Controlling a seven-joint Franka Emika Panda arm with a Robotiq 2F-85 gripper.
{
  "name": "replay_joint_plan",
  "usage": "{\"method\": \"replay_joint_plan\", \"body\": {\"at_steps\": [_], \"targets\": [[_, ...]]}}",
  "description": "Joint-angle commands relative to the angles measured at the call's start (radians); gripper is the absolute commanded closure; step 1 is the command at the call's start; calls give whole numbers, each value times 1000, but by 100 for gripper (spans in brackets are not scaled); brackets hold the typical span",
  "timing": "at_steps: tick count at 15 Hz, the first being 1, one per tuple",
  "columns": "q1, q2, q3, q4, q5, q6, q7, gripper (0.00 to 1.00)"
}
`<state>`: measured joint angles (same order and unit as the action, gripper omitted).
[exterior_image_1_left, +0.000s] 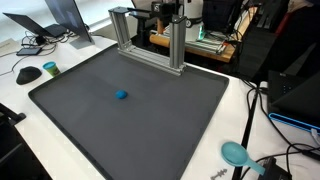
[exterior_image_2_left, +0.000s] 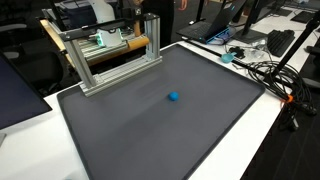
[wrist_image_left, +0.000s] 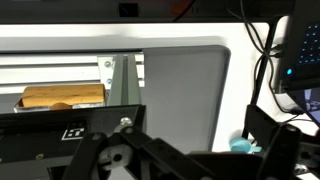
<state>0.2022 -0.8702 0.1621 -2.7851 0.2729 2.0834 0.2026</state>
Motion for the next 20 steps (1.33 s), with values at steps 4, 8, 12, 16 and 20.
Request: {"method": "replay_joint_plan", "body": {"at_steps": [4, 8, 12, 16, 20], "targets": [[-140, 21, 19, 109, -218, -55, -8, 0], [-227, 58, 17, 157, -363, -32, -9, 0], [-261, 116, -24, 181, -422, -39, -43, 0], [-255, 164, -67, 182, -422, -43, -79, 0], [-250, 166, -78, 160, -408, -31, -64, 0]]}}
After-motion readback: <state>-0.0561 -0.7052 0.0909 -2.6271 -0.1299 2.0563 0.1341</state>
